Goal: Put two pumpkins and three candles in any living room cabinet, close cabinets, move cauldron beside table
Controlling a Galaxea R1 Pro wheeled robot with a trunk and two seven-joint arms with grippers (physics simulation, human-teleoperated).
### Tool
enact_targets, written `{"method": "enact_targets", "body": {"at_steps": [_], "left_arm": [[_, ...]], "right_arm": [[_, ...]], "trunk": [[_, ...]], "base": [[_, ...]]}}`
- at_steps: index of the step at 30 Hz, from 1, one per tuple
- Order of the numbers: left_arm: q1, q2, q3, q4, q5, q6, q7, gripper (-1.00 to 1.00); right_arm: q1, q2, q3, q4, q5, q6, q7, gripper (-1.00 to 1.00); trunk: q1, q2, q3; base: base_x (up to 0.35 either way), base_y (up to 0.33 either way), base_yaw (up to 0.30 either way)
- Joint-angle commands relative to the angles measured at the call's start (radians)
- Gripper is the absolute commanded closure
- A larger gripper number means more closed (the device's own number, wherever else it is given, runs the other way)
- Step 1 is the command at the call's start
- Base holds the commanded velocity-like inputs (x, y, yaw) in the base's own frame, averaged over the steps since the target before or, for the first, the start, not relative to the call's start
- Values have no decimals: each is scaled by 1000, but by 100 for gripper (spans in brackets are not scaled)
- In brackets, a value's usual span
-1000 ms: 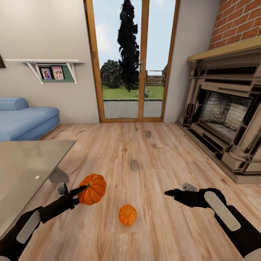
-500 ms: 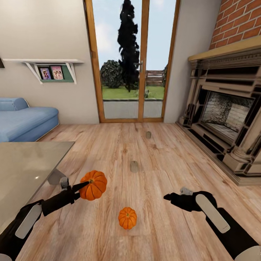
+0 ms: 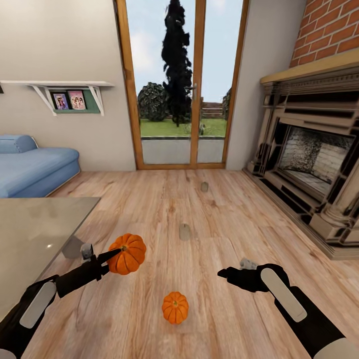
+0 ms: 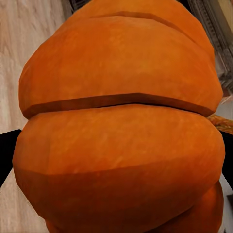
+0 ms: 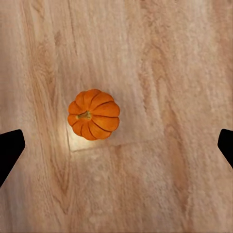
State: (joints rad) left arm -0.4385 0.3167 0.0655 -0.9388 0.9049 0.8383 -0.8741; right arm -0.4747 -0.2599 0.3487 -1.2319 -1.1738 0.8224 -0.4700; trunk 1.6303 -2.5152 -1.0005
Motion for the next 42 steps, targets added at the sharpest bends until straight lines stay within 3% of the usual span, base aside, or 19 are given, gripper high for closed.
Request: {"method": "enact_targets", "body": {"at_steps": [1, 12, 20, 23, 28, 30, 35, 42], "left_arm": [[0, 0, 1, -1, 2, 5, -2, 100], [-1, 0, -1, -4, 2, 5, -1, 100], [0, 0, -1, -7, 2, 5, -1, 100], [0, 0, -1, -7, 2, 5, 0, 100], [-1, 0, -1, -9, 3, 5, -1, 100], [0, 1, 0, -9, 3, 5, -1, 100], [0, 2, 0, -12, 3, 5, -2, 100], [0, 2, 0, -14, 3, 7, -2, 100]], "right_arm": [[-1, -1, 2, -1, -10, -1, -10, -100], [-1, -1, 3, -1, -11, 0, -9, -100], [-1, 9, 28, 17, 7, -8, -17, -100], [-2, 54, 29, 51, 72, -9, -19, -100], [-10, 202, 29, 227, 216, -9, -9, -100], [-11, 240, 29, 259, 242, -9, -7, -100], [-12, 265, 29, 290, 259, -16, 21, -100], [-12, 267, 29, 336, 262, -61, 168, -100]], "trunk": [[0, 0, -1], [0, 0, -1], [0, 0, -1], [0, 0, -1], [0, 0, -1], [0, 0, -1], [0, 0, -1], [3, -2, -24]], "base": [[31, 0, 0], [212, 76, 0], [300, -86, 0], [173, -117, 0], [35, -24, 0], [6, -4, 0], [1, -1, 0], [0, 0, 0]]}}
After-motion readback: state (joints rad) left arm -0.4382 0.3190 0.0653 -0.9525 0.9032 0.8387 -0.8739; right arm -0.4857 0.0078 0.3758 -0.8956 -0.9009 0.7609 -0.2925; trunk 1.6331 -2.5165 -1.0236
